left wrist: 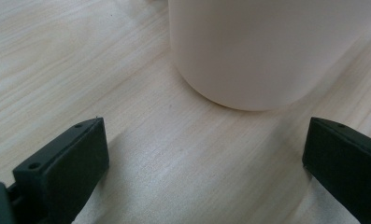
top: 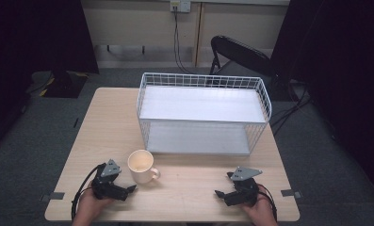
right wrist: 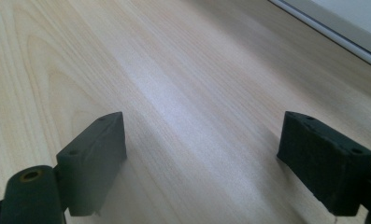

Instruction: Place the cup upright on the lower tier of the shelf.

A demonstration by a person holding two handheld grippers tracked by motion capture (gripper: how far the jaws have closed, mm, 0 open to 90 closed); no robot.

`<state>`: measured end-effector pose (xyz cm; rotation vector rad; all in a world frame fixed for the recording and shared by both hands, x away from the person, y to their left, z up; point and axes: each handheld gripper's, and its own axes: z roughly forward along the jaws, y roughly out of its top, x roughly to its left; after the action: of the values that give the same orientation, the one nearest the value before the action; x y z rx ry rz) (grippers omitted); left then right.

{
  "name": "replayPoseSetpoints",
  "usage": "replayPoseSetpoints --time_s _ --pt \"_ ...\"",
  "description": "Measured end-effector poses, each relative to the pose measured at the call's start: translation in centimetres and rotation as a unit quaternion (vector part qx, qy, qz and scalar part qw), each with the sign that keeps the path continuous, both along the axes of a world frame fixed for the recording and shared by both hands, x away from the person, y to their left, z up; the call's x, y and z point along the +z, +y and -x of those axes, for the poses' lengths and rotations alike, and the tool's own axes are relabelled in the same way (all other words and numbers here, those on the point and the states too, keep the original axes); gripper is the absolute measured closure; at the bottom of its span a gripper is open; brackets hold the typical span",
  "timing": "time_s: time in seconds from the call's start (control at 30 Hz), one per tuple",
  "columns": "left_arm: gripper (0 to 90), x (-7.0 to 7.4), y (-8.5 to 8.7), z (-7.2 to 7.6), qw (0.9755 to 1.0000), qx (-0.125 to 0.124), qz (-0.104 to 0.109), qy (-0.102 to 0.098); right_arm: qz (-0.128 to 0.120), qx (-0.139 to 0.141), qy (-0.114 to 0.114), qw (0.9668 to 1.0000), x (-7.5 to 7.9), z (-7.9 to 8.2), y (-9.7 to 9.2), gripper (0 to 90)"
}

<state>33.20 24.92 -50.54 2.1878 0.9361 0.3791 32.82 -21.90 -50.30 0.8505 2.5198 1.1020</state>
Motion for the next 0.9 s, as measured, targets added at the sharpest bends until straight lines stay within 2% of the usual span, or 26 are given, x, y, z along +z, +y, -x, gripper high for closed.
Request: replayPoseSetpoints --time_s 0.1,0.3,0.37,0.4,0.43,0.47,0.53,0.6,0.9 --pt "0.0 0.0 0.0 0.0 1.0000 0.001 0.000 0.000 -0.001 0.000 0.000 1.0000 0.0 0.0 0.0 14.3" --pt "1.8 0.3 -0.4 -0.1 0.9998 0.010 -0.009 0.012 0.000 -0.001 0.000 1.0000 0.0 0.0 0.0 14.3" --pt "7.0 0.5 -0.3 -0.1 0.9998 0.010 -0.007 0.013 0.000 -0.001 0.000 1.0000 0.0 0.0 0.0 14.3" --pt "11.9 0.7 -0.1 0.0 0.9998 0.015 0.004 0.015 0.000 -0.001 0.000 1.0000 0.0 0.0 0.0 14.3" --pt "16.7 0.7 -0.1 0.0 0.9998 0.015 0.004 0.015 0.000 -0.001 0.000 1.0000 0.0 0.0 0.0 14.3" --pt "16.5 0.8 0.2 -0.1 0.9992 0.016 0.025 0.028 0.000 -0.001 0.000 1.0000 0.0 0.0 0.0 14.3" --pt "16.1 0.9 0.4 -0.2 0.9990 0.010 0.029 0.032 0.000 -0.001 0.000 1.0000 0.0 0.0 0.0 14.3" --pt "16.2 1.1 0.4 -0.2 0.9993 0.010 0.021 0.031 0.000 -0.001 0.000 1.0000 0.0 0.0 0.0 14.3" --pt "18.9 2.5 1.0 -0.2 0.9992 0.018 0.023 0.028 0.000 -0.001 0.000 1.0000 0.0 0.0 0.0 14.3"
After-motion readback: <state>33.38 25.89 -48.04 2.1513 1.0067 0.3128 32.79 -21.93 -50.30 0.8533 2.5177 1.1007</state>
